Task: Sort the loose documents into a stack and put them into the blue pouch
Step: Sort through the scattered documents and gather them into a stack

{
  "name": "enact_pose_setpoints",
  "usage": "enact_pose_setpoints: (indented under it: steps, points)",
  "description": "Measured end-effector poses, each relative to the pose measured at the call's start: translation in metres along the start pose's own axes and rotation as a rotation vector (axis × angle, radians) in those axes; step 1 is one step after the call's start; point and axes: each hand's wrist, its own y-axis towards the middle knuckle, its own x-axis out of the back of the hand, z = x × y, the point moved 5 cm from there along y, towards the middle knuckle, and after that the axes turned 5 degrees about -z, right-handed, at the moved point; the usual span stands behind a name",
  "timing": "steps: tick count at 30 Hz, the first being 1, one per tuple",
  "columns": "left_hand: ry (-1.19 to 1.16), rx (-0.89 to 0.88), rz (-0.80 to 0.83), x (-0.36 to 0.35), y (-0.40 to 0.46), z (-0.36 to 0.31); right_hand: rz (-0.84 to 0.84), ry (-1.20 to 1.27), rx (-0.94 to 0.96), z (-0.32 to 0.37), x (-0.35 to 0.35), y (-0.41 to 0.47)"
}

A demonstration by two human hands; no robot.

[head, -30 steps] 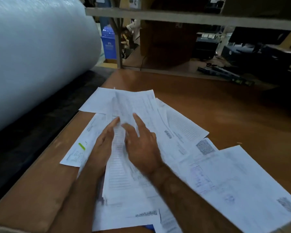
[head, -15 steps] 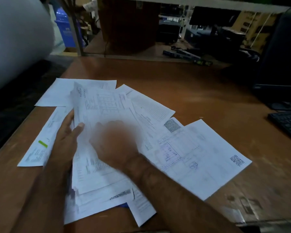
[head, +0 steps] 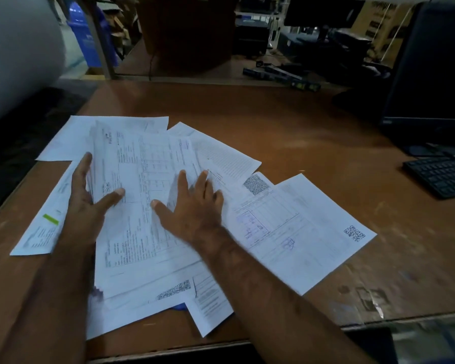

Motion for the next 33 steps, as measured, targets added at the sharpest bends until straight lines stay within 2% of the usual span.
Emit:
enact_pose_setpoints:
  steps: [4, 7, 9, 11, 13, 15, 18, 21, 24, 27, 31, 33]
  points:
    - [0.056, -0.038, 0.031, 0.001, -0.003, 0.004, -0.036, 0.055, 0.001, -0.014, 0.012, 0.003]
    - [0.038, -0.05, 0.053, 0.01, -0.001, 0.006, -0.241, 0.09, -0.024, -0.05, 0.055, 0.034]
    - [-0.074, 0.012, 0.063, 0.019, 0.0, 0.01, -0.288, 0.052, -0.075, -0.078, 0.077, 0.059]
    - [-0.168, 0.085, 0.032, 0.026, -0.001, 0.011, -0.261, -0.005, -0.114, -0.095, 0.088, 0.078]
    - [-0.236, 0.131, 0.007, 0.027, -0.002, 0.007, -0.233, 0.0, -0.075, -0.093, 0.089, 0.091]
    - [-0.247, 0.156, -0.005, 0.027, -0.001, 0.006, -0.139, 0.044, 0.005, -0.077, 0.075, 0.097]
    - [-0.201, 0.156, -0.005, 0.027, -0.001, 0.002, -0.02, -0.093, 0.076, -0.06, 0.052, 0.105]
    - [-0.194, 0.141, -0.009, 0.031, -0.002, -0.003, -0.043, -0.048, -0.011, -0.073, 0.065, 0.114]
    - [-0.24, 0.136, -0.079, 0.046, 0.007, 0.0, -0.058, 0.02, -0.112, -0.104, 0.083, 0.105]
    - [-0.29, 0.145, -0.144, 0.055, 0.011, 0.004, -0.07, -0.003, -0.073, -0.105, 0.086, 0.094]
    - [-0.333, 0.131, -0.135, 0.058, 0.013, 0.008, 0.01, -0.128, -0.002, -0.08, 0.065, 0.086]
    - [-0.346, 0.113, -0.135, 0.066, 0.015, 0.01, 0.005, -0.045, -0.016, -0.078, 0.065, 0.084]
